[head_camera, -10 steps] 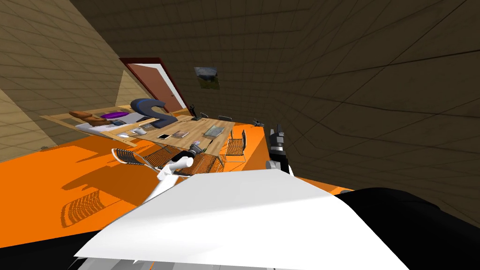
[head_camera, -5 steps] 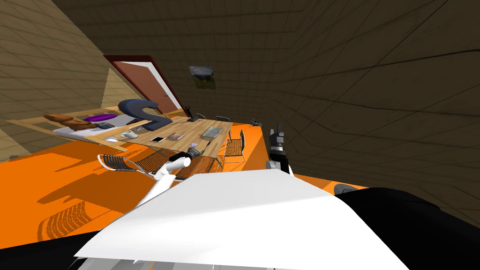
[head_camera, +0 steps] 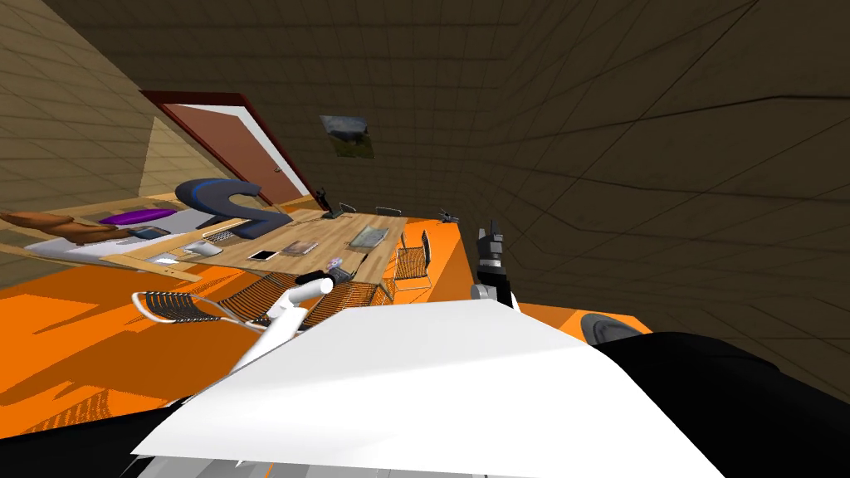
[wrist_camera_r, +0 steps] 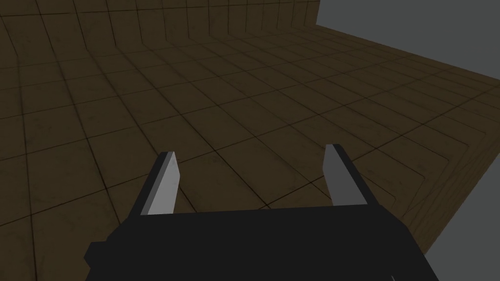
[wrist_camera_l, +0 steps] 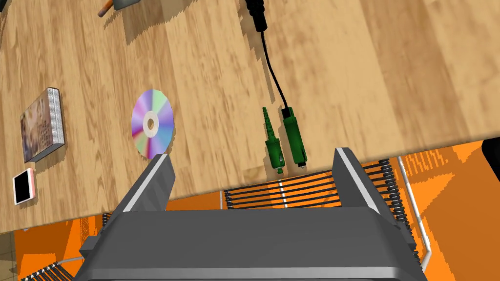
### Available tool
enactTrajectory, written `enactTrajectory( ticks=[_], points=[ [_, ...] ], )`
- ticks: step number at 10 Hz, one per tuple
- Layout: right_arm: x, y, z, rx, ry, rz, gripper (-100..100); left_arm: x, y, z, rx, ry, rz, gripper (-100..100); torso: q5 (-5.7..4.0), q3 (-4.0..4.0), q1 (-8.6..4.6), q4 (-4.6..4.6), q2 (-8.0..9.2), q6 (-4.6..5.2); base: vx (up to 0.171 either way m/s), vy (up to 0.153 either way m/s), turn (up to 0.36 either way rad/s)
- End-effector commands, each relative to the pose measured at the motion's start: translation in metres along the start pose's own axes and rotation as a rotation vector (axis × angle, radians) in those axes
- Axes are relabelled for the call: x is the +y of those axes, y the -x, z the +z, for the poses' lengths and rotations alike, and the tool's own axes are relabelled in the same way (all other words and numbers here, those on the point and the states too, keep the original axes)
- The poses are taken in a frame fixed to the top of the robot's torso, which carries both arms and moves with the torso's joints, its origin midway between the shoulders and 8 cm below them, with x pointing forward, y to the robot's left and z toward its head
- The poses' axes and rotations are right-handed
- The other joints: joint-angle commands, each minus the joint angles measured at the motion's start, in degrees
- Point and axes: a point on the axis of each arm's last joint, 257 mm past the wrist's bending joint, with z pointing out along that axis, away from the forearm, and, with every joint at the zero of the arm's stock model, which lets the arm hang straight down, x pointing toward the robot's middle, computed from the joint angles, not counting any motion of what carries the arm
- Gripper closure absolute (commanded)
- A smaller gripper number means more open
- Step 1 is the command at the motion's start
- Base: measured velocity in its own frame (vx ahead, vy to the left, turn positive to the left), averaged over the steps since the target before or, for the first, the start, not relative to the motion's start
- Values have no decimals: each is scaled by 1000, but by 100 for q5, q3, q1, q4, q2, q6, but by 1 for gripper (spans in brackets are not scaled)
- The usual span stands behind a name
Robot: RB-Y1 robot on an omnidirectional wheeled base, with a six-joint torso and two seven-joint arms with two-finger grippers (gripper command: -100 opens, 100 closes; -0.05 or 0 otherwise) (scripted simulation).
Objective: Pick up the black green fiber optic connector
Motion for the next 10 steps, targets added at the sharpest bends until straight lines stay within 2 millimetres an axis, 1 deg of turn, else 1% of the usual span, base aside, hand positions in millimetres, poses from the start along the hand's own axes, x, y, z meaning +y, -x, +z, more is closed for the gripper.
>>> enactTrajectory(
  ticks=[1,3,4,5,6,7,8,9,10],
  points=[
    [0,0,0,0,0,0,0,-1,24,-1,-55,33,-77,-100,0,0,0,0,0,0,38,18,-126],
    [0,0,0,0,0,0,0,4,29,-1,-75,54,-77,-100,0,0,1,0,-1,0,31,17,-54],
    [0,0,0,0,0,0,0,5,47,-2,-121,80,-144,-100,-1,2,-3,1,4,-1,37,10,-154],
    [0,0,0,0,0,0,0,8,49,-2,-130,90,-145,-100,-1,1,-4,1,0,4,37,22,-99],
    [0,0,0,0,0,0,0,9,67,-4,-177,116,-212,-100,0,0,-1,0,1,-1,41,21,-155],
    [0,0,0,0,0,0,0,12,69,-4,-183,124,-213,-100,0,-1,1,0,-2,3,41,25,-86],
    [0,0,0,0,0,0,0,13,85,-7,-226,145,-280,-100,0,-1,1,0,-2,-1,61,32,-148],
    [0,0,0,0,0,0,0,16,87,-8,-235,155,-281,-100,0,-4,4,-1,-8,2,52,31,-89],
    [0,0,0,0,0,0,0,19,102,-11,-278,178,-347,-100,1,-3,3,-1,-6,0,55,35,-131]
  ],
)
